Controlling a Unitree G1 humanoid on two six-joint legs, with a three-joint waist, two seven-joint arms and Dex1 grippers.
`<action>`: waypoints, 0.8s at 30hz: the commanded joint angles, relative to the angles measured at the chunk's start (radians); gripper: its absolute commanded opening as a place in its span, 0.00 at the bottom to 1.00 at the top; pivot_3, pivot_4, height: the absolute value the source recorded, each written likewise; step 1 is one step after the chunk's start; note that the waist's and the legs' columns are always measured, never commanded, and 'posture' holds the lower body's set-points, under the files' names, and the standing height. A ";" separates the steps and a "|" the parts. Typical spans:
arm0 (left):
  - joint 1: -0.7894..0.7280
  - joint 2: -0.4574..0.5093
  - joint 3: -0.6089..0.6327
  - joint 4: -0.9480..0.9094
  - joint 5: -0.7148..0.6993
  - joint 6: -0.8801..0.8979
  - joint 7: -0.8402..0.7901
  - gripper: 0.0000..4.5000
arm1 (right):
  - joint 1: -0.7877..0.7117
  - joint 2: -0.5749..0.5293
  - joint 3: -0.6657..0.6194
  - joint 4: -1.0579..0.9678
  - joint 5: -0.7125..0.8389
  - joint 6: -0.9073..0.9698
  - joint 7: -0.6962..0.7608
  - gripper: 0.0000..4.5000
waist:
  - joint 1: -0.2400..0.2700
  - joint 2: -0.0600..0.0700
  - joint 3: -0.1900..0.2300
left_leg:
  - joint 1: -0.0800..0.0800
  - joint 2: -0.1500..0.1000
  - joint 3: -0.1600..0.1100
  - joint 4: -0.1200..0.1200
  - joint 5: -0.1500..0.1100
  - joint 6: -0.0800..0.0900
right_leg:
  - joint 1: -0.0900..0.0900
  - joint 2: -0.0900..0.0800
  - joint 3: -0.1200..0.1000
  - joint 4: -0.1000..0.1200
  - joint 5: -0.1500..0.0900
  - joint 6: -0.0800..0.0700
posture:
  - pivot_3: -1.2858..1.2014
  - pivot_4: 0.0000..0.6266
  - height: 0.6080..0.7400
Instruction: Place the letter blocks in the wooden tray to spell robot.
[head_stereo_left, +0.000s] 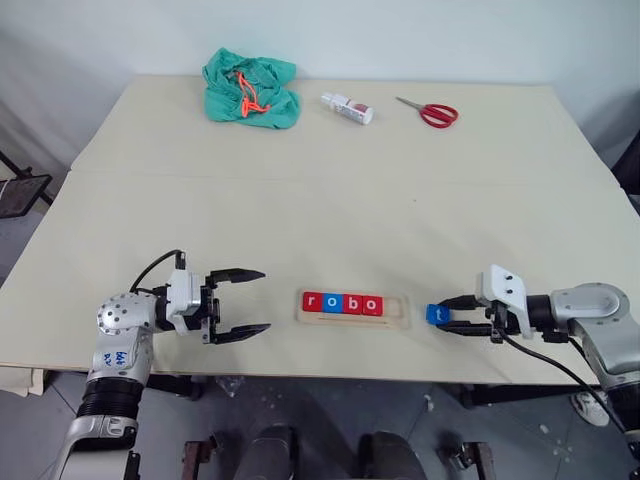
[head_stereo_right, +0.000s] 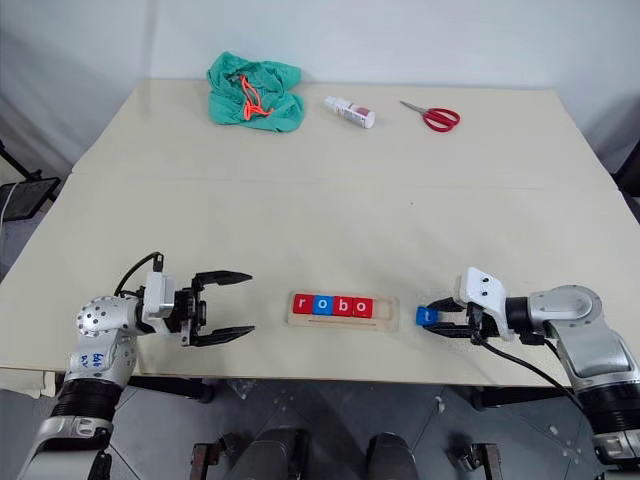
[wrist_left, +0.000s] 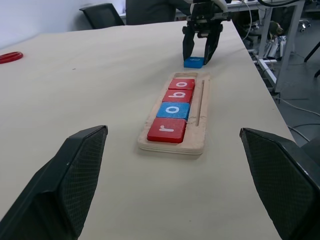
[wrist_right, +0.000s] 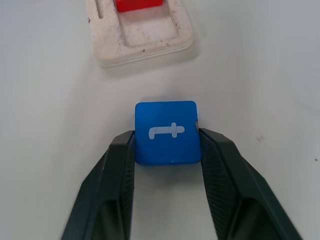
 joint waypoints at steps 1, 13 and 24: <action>-0.007 0.007 0.010 -0.031 -0.012 -0.001 0.003 1.00 | -0.011 0.004 -0.035 -0.063 0.023 0.054 -0.041 0.32 | 0.000 0.000 0.000 | 0.000 0.000 0.000 0.000 0.000 0.000 | 0.000 0.000 0.000 0.000 0.000 0.000 | 0.52 0.24 1.00; -0.035 -0.016 -0.004 -0.008 -0.006 -0.009 -0.005 1.00 | -0.096 0.061 0.034 -0.347 0.129 0.357 -0.148 0.32 | 0.009 0.000 0.000 | -0.001 -0.001 -0.001 0.000 -0.001 -0.001 | -0.001 0.000 0.000 0.000 0.000 0.000 | 0.52 0.24 1.00; 0.005 -0.004 0.010 -0.047 -0.013 -0.007 0.009 1.00 | -0.129 0.063 0.115 -0.219 0.052 0.245 -0.075 0.32 | 0.000 0.000 0.000 | -0.001 -0.001 -0.001 0.000 -0.001 -0.001 | -0.001 0.000 0.000 0.000 0.000 0.000 | 0.52 0.24 1.00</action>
